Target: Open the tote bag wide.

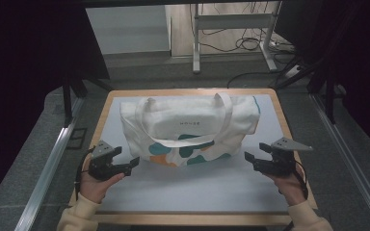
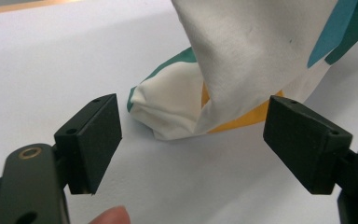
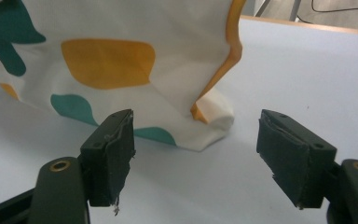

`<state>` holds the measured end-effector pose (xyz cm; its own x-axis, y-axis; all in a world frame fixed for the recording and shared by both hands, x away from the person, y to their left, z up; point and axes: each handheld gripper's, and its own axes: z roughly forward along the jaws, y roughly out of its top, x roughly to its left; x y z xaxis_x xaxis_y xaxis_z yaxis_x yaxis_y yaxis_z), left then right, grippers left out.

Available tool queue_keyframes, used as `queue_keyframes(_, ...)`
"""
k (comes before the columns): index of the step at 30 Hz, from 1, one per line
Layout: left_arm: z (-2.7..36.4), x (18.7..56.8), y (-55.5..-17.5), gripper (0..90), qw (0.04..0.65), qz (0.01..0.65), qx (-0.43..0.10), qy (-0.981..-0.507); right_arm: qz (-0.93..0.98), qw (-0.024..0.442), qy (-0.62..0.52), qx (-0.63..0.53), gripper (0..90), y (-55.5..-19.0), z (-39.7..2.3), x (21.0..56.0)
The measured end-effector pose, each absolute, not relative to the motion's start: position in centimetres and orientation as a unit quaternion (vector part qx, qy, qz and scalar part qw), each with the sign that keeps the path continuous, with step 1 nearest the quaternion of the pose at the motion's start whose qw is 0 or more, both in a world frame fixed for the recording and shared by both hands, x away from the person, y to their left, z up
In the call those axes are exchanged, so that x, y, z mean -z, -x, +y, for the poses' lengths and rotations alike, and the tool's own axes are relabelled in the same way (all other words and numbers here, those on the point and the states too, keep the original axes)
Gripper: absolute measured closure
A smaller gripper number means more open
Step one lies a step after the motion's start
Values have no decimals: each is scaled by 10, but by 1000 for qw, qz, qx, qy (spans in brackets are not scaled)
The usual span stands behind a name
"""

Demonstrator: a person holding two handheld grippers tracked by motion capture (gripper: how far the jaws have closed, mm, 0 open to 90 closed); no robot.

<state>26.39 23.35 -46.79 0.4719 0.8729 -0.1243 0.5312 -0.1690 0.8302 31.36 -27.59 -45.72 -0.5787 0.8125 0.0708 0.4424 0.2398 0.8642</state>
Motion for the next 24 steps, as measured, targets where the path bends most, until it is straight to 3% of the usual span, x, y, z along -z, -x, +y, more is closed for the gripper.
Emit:
queue_keyframes(16, 244, 444, -268, 210, 458, 472, -207, -724, 745, 226, -407, -478, 299, -337, -278, 420)
queue_keyframes(24, 236, 434, -285, 223, 472, 461, -194, -726, 756, 214, -397, -474, 325, -352, -268, 412)
